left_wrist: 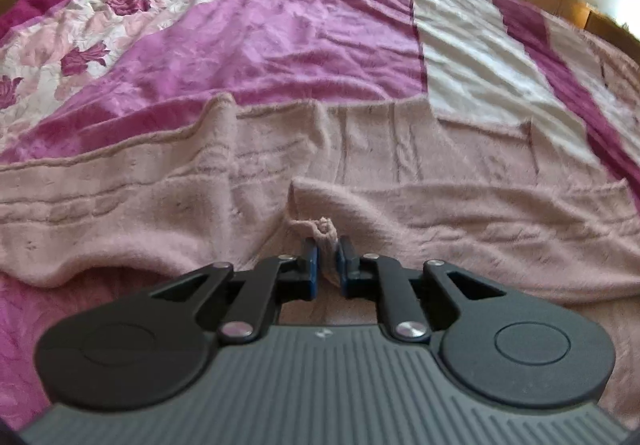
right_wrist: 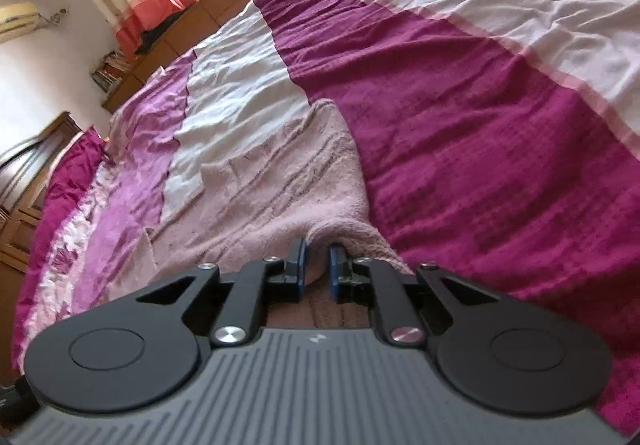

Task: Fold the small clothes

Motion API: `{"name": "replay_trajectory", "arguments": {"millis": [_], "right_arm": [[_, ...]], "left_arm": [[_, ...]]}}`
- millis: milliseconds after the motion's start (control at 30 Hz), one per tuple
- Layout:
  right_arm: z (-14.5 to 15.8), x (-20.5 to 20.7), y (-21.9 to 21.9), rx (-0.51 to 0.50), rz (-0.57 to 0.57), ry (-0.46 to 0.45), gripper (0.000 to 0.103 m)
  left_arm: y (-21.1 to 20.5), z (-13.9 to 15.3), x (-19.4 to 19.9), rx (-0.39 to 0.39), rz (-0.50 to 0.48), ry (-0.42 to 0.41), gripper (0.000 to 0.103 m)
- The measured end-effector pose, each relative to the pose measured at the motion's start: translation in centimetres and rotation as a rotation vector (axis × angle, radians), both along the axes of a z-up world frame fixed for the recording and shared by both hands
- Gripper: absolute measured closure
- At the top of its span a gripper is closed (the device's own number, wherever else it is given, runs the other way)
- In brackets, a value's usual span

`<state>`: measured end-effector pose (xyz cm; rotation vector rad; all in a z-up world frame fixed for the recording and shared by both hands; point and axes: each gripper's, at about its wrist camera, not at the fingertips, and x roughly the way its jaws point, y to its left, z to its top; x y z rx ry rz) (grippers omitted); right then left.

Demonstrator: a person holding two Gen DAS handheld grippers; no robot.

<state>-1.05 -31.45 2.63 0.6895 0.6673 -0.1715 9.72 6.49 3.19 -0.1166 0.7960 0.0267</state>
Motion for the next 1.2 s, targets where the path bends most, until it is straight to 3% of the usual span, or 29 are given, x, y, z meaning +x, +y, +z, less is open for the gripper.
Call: {"name": "replay_trajectory", "arguments": {"millis": [67,133,233,400,500,633,900,1100,1200], "right_arm": [[-0.2,0.1,0.0,0.0,0.016,0.023,0.09],[-0.1,0.1,0.1,-0.015,0.033,0.04,0.089],[1.1,-0.2,0.5,-0.045,0.062,0.039,0.078],[3.4,-1.5,1.4,-0.121,0.091,-0.027,0.055],[4.7,-1.2,1.8,-0.18,0.109,-0.075,0.049],[5.5,1.2,1.1,-0.19,0.108,-0.109,0.046],[2.8,8.3,-2.1,-0.257,0.069,-0.062,0.045],[0.0,10.7,-3.1,-0.26,0.072,-0.059,0.045],[0.2,11.3,-2.4,-0.323,0.084,-0.08,0.045]], "left_arm": [[0.2,0.0,-0.2,-0.005,-0.009,0.0,0.089],[0.7,0.2,-0.4,-0.031,-0.011,-0.005,0.079],[1.7,0.8,-0.7,-0.063,0.004,-0.018,0.069],[3.6,1.9,-0.9,-0.058,0.013,-0.041,0.068],[4.4,2.3,-0.2,-0.072,-0.015,-0.04,0.068],[4.7,2.4,1.4,-0.122,-0.048,-0.027,0.055],[3.0,0.6,3.7,-0.147,-0.063,0.001,0.055],[2.8,-0.7,4.2,-0.161,-0.043,-0.02,0.055],[2.8,-0.7,4.0,-0.163,-0.04,-0.045,0.056]]}}
